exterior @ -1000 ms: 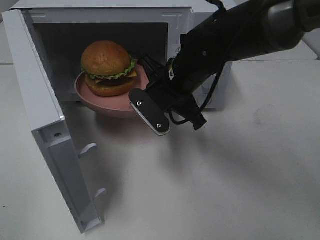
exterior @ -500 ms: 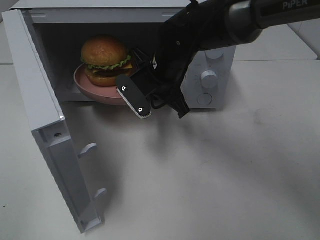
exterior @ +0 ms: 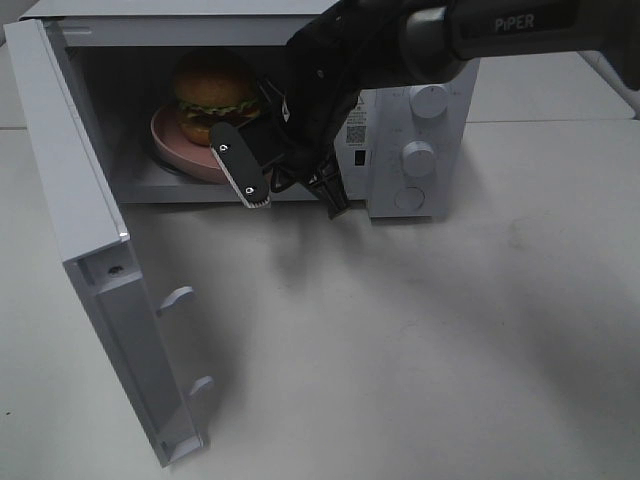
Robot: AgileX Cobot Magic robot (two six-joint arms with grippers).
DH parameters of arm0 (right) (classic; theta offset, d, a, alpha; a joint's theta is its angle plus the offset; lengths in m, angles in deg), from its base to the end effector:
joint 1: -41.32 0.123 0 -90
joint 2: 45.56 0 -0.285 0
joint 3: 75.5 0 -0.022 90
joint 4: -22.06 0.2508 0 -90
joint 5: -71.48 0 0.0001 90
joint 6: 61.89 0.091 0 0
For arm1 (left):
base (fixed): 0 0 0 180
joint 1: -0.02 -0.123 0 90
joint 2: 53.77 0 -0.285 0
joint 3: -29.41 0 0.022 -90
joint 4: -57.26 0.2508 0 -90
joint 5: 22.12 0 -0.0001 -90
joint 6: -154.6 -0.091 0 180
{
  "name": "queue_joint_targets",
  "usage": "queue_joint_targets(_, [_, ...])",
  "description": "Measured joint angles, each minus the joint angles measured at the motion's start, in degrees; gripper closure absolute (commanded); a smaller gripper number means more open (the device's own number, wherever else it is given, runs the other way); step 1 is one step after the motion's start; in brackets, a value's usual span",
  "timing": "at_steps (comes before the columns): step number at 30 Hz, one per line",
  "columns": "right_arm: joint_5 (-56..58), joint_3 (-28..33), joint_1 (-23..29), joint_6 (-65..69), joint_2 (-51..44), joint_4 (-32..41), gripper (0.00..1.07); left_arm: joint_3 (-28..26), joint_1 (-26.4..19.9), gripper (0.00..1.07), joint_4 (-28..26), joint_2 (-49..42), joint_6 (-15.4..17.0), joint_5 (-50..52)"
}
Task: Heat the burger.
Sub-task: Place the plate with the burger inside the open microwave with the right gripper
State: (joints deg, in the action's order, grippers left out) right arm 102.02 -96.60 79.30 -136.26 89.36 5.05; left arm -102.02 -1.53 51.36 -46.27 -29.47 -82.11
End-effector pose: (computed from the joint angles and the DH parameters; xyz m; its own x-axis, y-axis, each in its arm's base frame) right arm 0.3972 0.2929 0.1715 0.5288 -0.8416 0.1100 -0.6397 -0.4804 -0.6001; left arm -0.0051 -0.0082 0.2787 -0.4360 0.0075 -0.8999 0.0615 0.9979 -0.0215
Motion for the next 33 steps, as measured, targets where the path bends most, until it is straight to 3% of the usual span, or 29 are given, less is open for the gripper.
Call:
queue_joint_targets(12, [2.4, -6.0, 0.0, 4.9, 4.4, -2.2, 1.06, 0.0, 0.0, 0.25, 0.0, 0.0, 0.0, 0.0])
queue_joint_targets(18, [2.1, -8.7, 0.0, 6.1, 6.4, -3.1, 0.99, 0.0, 0.0, 0.25, 0.0, 0.0, 0.0, 0.0])
queue_joint_targets(20, [1.0, -9.1, 0.0, 6.7, 6.4, -3.1, 0.83, 0.0, 0.0, 0.25, 0.0, 0.0, 0.0, 0.0])
queue_joint_targets(23, [0.7, -9.2, 0.0, 6.8, 6.4, -3.1, 0.78, 0.0, 0.0, 0.25, 0.0, 0.0, 0.0, 0.0])
queue_joint_targets(24, [0.1, -9.3, 0.0, 7.0, 6.4, -3.1, 0.66, 0.0, 0.0, 0.25, 0.0, 0.0, 0.0, 0.0])
queue_joint_targets(26, [-0.1, -9.3, 0.0, 7.0, 6.4, -3.1, 0.60, 0.0, 0.0, 0.25, 0.0, 0.0, 0.0, 0.0])
queue_joint_targets(28, [0.2, -9.3, 0.0, 7.0, 6.4, -2.4, 0.45, 0.0, 0.0, 0.25, 0.0, 0.0, 0.0, 0.0])
queue_joint_targets(33, [1.4, -8.7, 0.0, 7.0, 6.0, -0.9, 0.42, 0.0, 0.0, 0.25, 0.0, 0.0, 0.0, 0.0])
